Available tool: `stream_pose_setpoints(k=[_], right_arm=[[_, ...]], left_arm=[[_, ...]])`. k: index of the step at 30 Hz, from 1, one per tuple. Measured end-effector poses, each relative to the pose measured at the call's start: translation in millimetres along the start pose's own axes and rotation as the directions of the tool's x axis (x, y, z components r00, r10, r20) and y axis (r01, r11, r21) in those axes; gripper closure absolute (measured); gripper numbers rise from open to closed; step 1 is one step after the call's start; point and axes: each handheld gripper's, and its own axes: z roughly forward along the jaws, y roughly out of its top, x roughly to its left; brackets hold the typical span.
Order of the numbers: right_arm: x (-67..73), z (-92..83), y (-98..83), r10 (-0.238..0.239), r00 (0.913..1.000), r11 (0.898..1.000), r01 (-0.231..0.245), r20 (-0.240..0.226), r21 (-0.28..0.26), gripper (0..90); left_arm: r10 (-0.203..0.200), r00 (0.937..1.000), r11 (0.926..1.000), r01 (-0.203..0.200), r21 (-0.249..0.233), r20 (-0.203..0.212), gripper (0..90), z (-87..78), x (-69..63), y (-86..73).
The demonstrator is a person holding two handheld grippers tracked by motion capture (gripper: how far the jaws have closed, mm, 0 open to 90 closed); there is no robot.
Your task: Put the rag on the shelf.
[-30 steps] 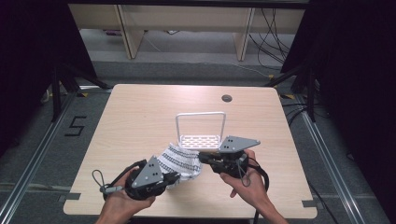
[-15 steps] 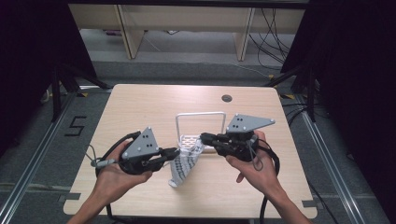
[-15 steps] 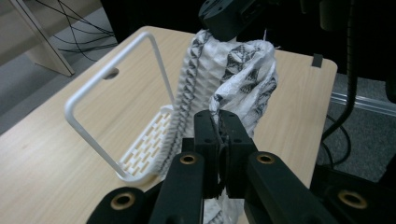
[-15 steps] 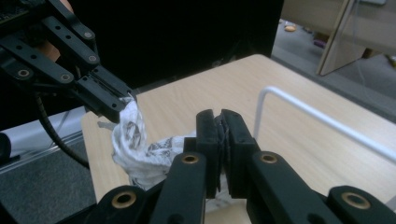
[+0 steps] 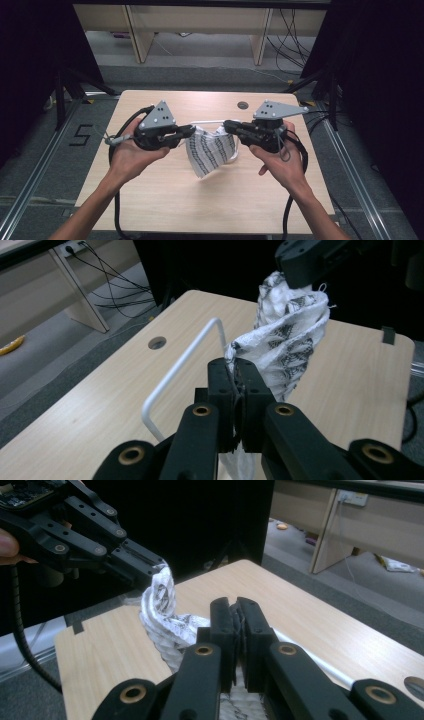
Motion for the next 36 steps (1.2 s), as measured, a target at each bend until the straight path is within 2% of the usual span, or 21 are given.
stream_pose_setpoints(k=[5, 6, 7, 8, 9, 10, 13, 15, 16, 17, 18, 24, 25, 27, 28, 30, 31, 32, 34, 35, 36], right_arm=[[-9.1, 4.7, 6.3, 0.011, 0.9995, 1.0, -0.011, 0.029, -0.016, 87.3], [-10.6, 6.4, 7.1, 0.028, 0.9993, 0.999, -0.027, 0.024, -0.023, 87.3], [-12.3, 7.9, 8.3, 0.026, 0.9988, 0.999, -0.025, 0.043, -0.029, 87.4], [-14.5, 8.2, 9.6, 0.019, 0.9992, 1.0, -0.018, 0.035, -0.021, 87.4], [-15.9, 9.2, 11.1, 0.04, 0.9985, 0.999, -0.039, 0.038, -0.023, 87.4], [-15.9, 9.2, 11.1, 0.04, 0.9985, 0.999, -0.039, 0.038, -0.023, 87.4], [-24.3, 11.8, 17.4, 0.029, 0.9977, 0.999, -0.027, 0.062, -0.029, 87.3], [-27.3, 12.4, 20.8, 0.045, 0.997, 0.999, -0.043, 0.064, -0.034, 87.4], [-30.1, 12.9, 23.0, 0.031, 0.9971, 0.999, -0.029, 0.069, -0.041, 87.4], [-30.7, 13.3, 24.7, 0.053, 0.996, 0.998, -0.05, 0.073, -0.044, 87.4], [-33.5, 13.3, 26.9, 0.039, 0.9956, 0.998, -0.036, 0.085, -0.044, 87.4], [-45.9, 19.5, 36.2, 0.058, 0.9935, 0.997, -0.054, 0.098, -0.047, 87.3], [-50.1, 21.0, 38.0, 0.05, 0.993, 0.998, -0.046, 0.107, -0.042, 87.3], [-55.8, 24.2, 40.0, 0.073, 0.9911, 0.997, -0.068, 0.111, -0.042, 87.3], [-55.8, 24.2, 40.0, 0.073, 0.9911, 0.997, -0.068, 0.111, -0.042, 87.3], [-61.9, 28.3, 42.3, 0.087, 0.9889, 0.996, -0.082, 0.12, -0.046, 87.3], [-69.0, 32.7, 44.4, 0.087, 0.9889, 0.996, -0.082, 0.121, -0.047, 87.2], [-69.0, 32.7, 44.4, 0.087, 0.9889, 0.996, -0.082, 0.121, -0.047, 87.2], [-77.1, 40.1, 46.0, 0.104, 0.9849, 0.994, -0.102, 0.138, -0.025, 87.2], [-77.1, 40.1, 46.0, 0.104, 0.9849, 0.994, -0.102, 0.138, -0.025, 87.2], [-85.2, 47.1, 45.5, 0.122, 0.9818, 0.993, -0.12, 0.146, -0.022, 87.2]], left_arm=[[-0.011, 0.9998, 0.9997, 0.01, -0.024, -0.016, 86.8, 7.1, 9.5, 8.8], [-0.016, 0.9997, 0.9995, 0.016, -0.027, -0.02, 86.8, 9.0, 11.8, 11.0], [-0.019, 0.9994, 0.9993, 0.018, -0.033, -0.031, 86.8, 12.1, 16.1, 15.1], [-0.022, 0.999, 0.999, 0.021, -0.039, -0.038, 86.8, 14.2, 19.0, 18.1], [-0.022, 0.999, 0.999, 0.021, -0.039, -0.038, 86.8, 14.2, 19.0, 18.1], [-0.021, 0.9987, 0.999, 0.019, -0.041, -0.046, 86.8, 15.4, 21.6, 20.6], [-0.039, 0.9977, 0.9972, 0.035, -0.066, -0.055, 86.7, 20.9, 30.2, 29.5], [-0.051, 0.997, 0.996, 0.046, -0.076, -0.058, 86.7, 23.8, 33.9, 33.6], [-0.051, 0.997, 0.996, 0.046, -0.076, -0.058, 86.7, 23.8, 33.9, 33.6], [-0.066, 0.9961, 0.9946, 0.061, -0.084, -0.058, 86.7, 26.9, 37.8, 37.2], [-0.072, 0.9955, 0.9943, 0.067, -0.083, -0.061, 86.7, 28.6, 39.6, 38.9], [-0.101, 0.9917, 0.9923, 0.095, -0.079, -0.079, 86.7, 40.6, 53.1, 47.6], [-0.111, 0.9904, 0.9909, 0.104, -0.086, -0.082, 86.6, 42.7, 55.2, 49.2], [-0.124, 0.9877, 0.9889, 0.116, -0.093, -0.094, 86.6, 46.1, 60.0, 52.7], [-0.124, 0.9877, 0.9889, 0.116, -0.093, -0.094, 86.6, 46.1, 60.0, 52.7], [-0.14, 0.9845, 0.9869, 0.13, -0.096, -0.106, 86.5, 51.9, 66.0, 55.9], [-0.16, 0.9809, 0.9845, 0.15, -0.091, -0.111, 86.5, 57.7, 71.4, 58.0], [-0.16, 0.9809, 0.9845, 0.15, -0.091, -0.111, 86.5, 57.7, 71.4, 58.0], [-0.192, 0.9739, 0.9795, 0.182, -0.086, -0.121, 86.4, 68.4, 81.1, 58.7], [-0.192, 0.9739, 0.9795, 0.182, -0.086, -0.121, 86.5, 68.4, 81.1, 58.7], [-0.22, 0.9668, 0.9744, 0.211, -0.077, -0.131, 86.4, 78.5, 88.4, 56.1]])
